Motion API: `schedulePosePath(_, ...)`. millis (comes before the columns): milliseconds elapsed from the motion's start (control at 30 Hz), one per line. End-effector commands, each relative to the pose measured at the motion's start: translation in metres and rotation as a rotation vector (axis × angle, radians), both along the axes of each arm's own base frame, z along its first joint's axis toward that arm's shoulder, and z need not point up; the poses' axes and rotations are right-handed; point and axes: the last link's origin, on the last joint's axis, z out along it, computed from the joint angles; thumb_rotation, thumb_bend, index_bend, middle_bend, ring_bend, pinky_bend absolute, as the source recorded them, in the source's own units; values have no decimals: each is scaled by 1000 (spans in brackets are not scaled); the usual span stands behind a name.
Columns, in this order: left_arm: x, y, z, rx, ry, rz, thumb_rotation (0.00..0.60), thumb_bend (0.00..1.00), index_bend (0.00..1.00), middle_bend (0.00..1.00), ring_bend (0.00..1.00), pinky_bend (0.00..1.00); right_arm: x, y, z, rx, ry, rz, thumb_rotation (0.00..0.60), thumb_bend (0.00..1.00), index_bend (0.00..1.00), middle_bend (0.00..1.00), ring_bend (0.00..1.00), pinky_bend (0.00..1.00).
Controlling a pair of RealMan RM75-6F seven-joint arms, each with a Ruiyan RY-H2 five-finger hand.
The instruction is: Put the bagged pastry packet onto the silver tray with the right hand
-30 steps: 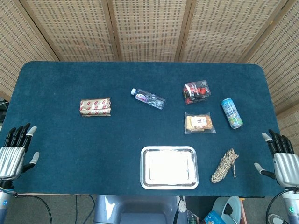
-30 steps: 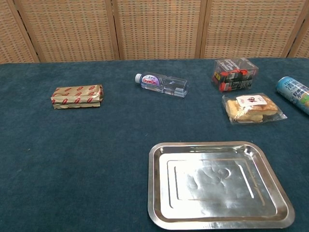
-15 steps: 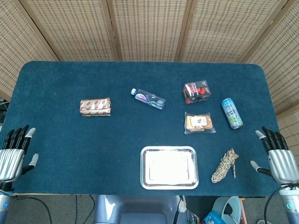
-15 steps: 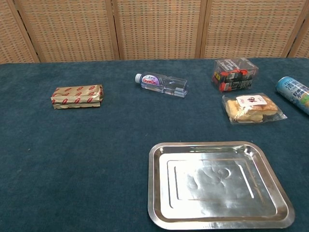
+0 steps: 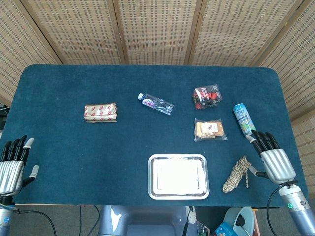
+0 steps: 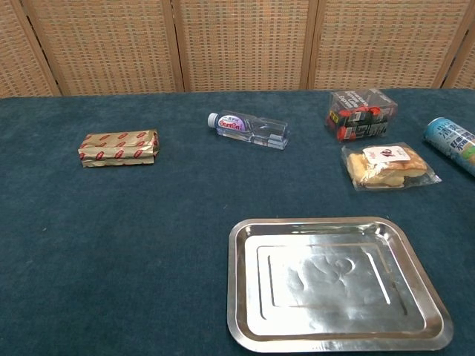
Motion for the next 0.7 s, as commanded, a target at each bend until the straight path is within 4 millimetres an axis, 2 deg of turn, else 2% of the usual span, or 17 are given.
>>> schedulePosePath(33, 1, -2, -1, 4, 1, 8, 593, 411, 0, 0, 0, 0, 3, -1, -3, 25, 7, 22, 600, 225, 67, 0, 14, 0)
schedulePosePath(267, 10, -10, 0, 30, 16, 15, 591, 410, 0, 0, 0, 0, 12, -6, -9, 100, 20, 99, 600, 225, 67, 0, 14, 0)
schedulePosePath(700, 4, -20, -7, 54, 11, 63, 592, 410, 0, 0, 0, 0, 29, -44, -30, 256, 84, 164, 600, 224, 67, 0, 14, 0)
